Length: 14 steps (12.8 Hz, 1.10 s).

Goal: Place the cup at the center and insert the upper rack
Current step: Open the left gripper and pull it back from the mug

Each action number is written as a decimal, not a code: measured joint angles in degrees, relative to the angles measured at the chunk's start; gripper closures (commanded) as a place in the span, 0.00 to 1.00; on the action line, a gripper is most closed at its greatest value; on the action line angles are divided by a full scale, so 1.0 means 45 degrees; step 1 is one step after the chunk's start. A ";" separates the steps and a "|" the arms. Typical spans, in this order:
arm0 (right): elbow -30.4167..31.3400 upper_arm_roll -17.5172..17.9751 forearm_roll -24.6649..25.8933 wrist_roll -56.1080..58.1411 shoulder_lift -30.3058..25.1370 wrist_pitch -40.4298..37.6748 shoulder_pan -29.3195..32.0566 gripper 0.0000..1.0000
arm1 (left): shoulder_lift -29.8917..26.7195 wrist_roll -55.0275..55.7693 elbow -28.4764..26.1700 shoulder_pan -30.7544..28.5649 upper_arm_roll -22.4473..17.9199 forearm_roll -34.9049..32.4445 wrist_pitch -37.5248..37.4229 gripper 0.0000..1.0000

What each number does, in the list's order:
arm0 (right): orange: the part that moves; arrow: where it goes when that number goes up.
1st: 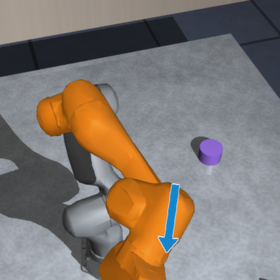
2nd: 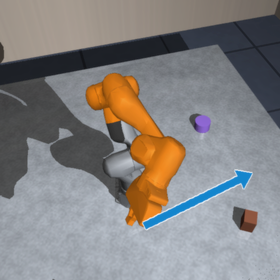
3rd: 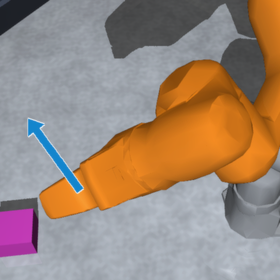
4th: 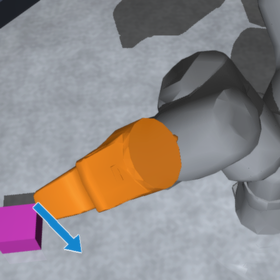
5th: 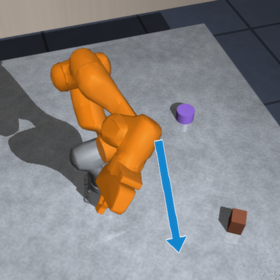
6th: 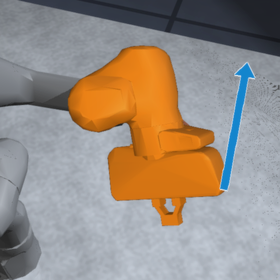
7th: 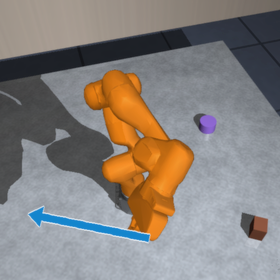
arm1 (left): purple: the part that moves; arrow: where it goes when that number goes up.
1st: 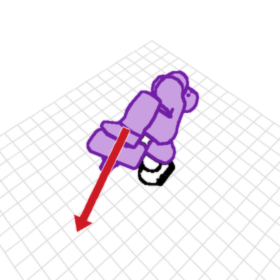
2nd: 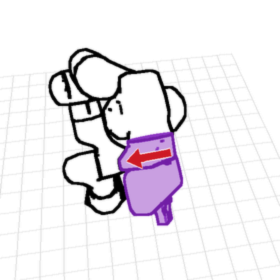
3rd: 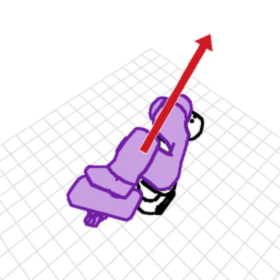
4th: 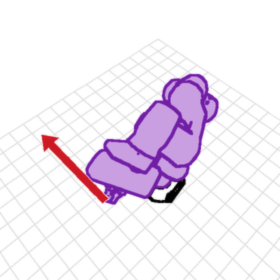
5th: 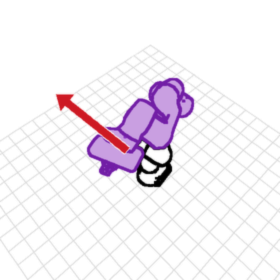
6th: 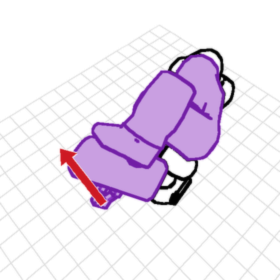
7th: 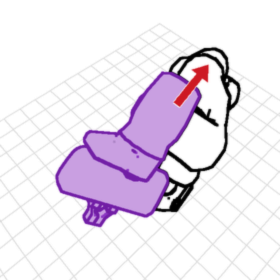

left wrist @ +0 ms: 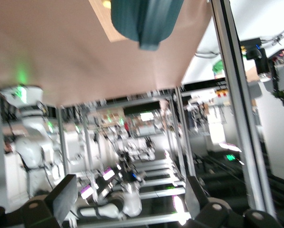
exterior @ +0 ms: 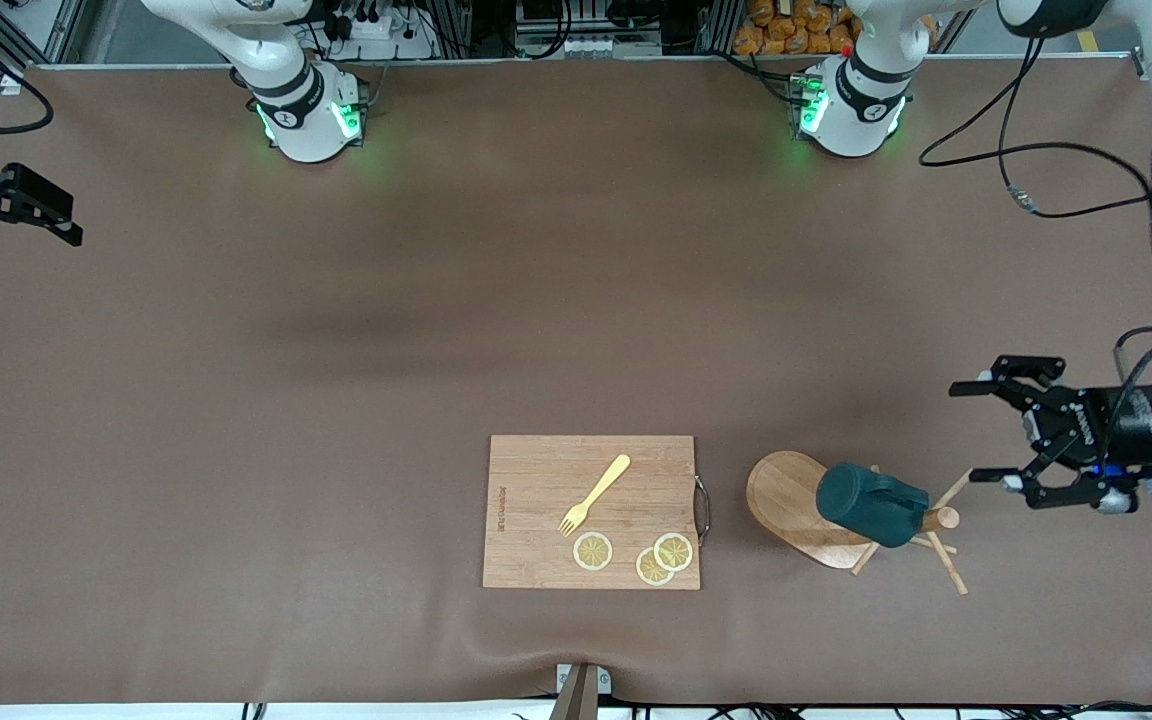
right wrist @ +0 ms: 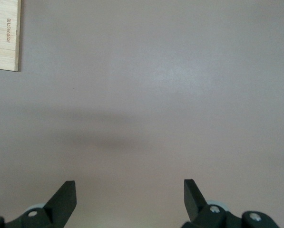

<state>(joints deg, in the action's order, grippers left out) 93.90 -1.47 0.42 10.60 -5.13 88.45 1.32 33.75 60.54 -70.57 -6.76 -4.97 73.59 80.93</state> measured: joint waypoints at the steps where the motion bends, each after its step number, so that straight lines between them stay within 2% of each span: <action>1: -0.0002 0.0005 0.0000 0.0000 0.0000 0.0021 -0.0010 0.00 | -0.0438 0.0000 0.0002 0.0008 0.0067 -0.0548 -0.0033 0.00; 4: -0.0006 0.0006 0.0001 0.0000 0.0000 0.0117 -0.0016 0.00 | -0.1639 -0.0138 0.0002 0.0027 0.0457 -0.2489 -0.0260 0.00; 7: -0.0009 0.0026 0.0001 0.0000 0.0000 0.0252 -0.0084 0.00 | -0.2637 -0.0780 -0.0008 0.0036 0.1426 -0.5072 -0.0295 0.00; 11: -0.0009 0.0031 0.0001 0.0000 0.0000 0.0439 -0.0132 0.00 | -0.3627 -0.2130 -0.0041 0.0101 0.3051 -0.9191 -0.0453 0.00; 14: -0.0011 0.0031 0.0001 0.0010 0.0001 0.0453 -0.0162 0.00 | -0.3972 -0.4270 -0.0087 0.0104 0.3643 -1.2760 -0.0868 0.00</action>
<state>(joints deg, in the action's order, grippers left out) 93.85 -1.33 0.42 10.64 -5.12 90.48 0.59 15.88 41.32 -70.96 -6.29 11.42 16.18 77.02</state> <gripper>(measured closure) 0.000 0.000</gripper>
